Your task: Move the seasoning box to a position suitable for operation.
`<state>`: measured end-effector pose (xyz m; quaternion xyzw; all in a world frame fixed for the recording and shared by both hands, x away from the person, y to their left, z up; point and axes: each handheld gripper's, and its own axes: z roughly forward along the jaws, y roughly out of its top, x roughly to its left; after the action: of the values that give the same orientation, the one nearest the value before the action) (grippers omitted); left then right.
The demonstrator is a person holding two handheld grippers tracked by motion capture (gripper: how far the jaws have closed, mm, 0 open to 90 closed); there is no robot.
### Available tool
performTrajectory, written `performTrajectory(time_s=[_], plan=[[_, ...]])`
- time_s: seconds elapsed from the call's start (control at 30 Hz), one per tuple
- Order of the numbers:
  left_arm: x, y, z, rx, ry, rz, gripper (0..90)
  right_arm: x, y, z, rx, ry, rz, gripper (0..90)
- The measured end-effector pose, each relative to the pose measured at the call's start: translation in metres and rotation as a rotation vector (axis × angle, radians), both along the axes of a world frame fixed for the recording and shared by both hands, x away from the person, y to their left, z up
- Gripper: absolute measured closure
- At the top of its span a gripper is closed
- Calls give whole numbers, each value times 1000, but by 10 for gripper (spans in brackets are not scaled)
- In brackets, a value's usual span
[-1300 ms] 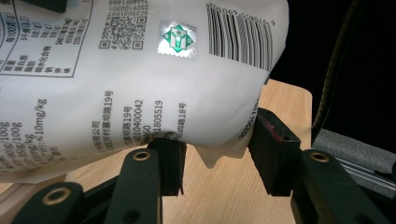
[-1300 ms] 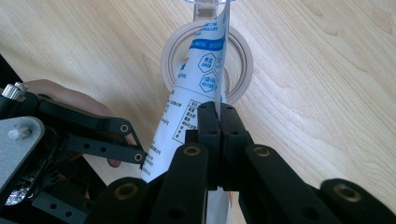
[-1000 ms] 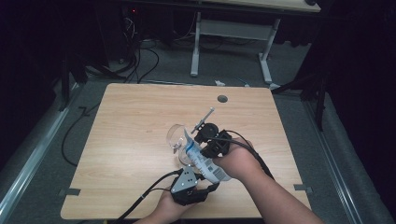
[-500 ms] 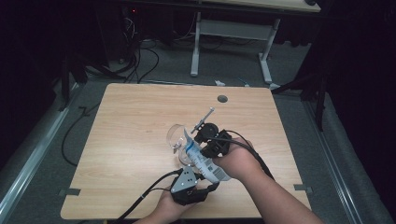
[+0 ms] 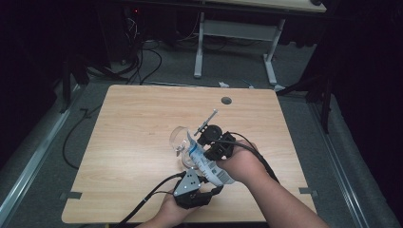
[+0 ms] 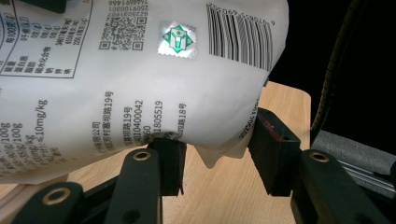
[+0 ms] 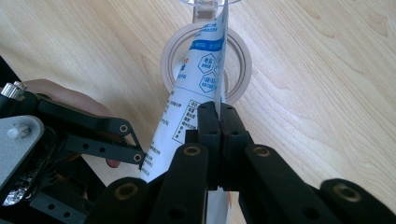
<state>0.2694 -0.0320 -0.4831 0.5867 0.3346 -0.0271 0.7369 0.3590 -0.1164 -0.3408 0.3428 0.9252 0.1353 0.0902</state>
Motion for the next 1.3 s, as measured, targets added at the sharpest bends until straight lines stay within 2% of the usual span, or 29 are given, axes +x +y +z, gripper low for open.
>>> performTrajectory(time_s=[1.3], plan=[[3, -1, 4, -12, 9, -3, 583, 4, 0, 1, -4, -10, -11, 900]])
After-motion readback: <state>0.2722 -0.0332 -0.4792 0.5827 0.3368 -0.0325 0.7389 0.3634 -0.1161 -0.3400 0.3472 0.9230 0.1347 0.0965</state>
